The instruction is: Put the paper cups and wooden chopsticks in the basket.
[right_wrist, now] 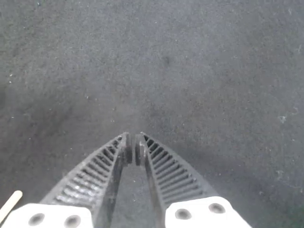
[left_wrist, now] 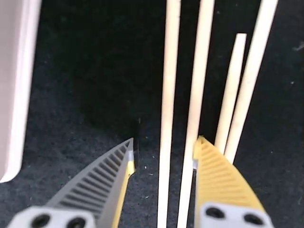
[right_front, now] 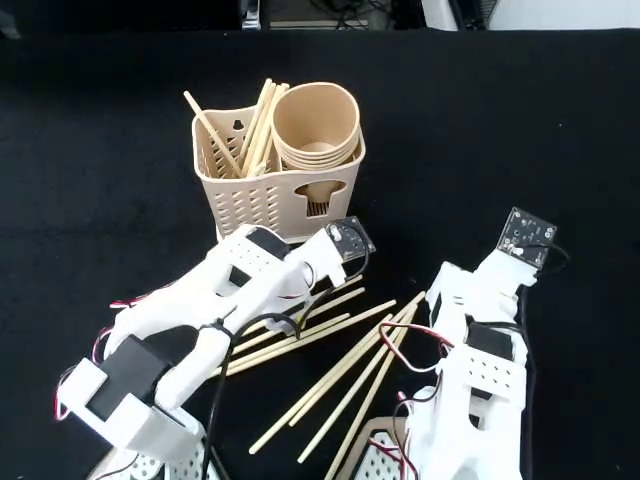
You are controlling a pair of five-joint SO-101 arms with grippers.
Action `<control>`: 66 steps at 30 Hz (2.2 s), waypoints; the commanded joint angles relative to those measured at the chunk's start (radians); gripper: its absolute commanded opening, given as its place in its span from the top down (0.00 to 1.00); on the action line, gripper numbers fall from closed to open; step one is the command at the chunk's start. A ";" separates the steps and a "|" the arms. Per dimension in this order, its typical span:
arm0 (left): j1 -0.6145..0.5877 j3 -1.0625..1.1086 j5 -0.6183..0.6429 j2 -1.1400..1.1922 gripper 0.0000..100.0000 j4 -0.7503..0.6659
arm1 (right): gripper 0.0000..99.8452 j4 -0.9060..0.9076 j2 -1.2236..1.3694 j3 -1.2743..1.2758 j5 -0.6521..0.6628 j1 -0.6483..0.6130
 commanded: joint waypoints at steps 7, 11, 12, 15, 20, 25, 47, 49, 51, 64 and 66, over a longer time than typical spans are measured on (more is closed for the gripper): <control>0.033 0.045 -0.012 0.000 0.79 -0.005 | 0.95 -0.021 -0.013 -0.045 -0.002 -0.017; 0.068 0.045 -0.014 -0.002 0.88 -0.005 | 0.95 -0.021 -0.013 -0.045 -0.002 -0.017; 0.070 0.042 -0.014 -0.002 0.90 -0.005 | 0.95 -0.021 -0.013 -0.045 -0.002 -0.017; 0.071 0.044 -0.014 -0.002 0.94 -0.005 | 0.95 -0.021 -0.013 -0.045 -0.002 -0.017; 0.071 0.050 -0.014 -0.002 0.95 -0.005 | 0.95 -0.021 -0.013 -0.045 -0.002 -0.017; 0.071 0.039 -0.012 -0.011 0.95 0.032 | 0.95 -0.021 -0.013 -0.045 -0.002 -0.017; 0.090 -0.064 -0.006 -0.014 0.97 0.161 | 0.95 -0.021 -0.013 -0.045 -0.002 -0.017; 0.088 -0.082 -0.006 -0.014 0.97 0.173 | 0.95 -0.021 -0.013 -0.045 -0.002 -0.017; 0.085 -0.094 -0.006 -0.014 0.97 0.173 | 0.95 -0.021 -0.013 -0.045 -0.002 -0.017; 0.087 -0.068 -0.012 -0.094 0.97 0.170 | 0.95 -0.021 -0.013 -0.045 -0.002 -0.017; 0.090 -0.051 -0.012 -0.094 0.96 0.170 | 0.95 -0.021 -0.013 -0.045 -0.002 -0.017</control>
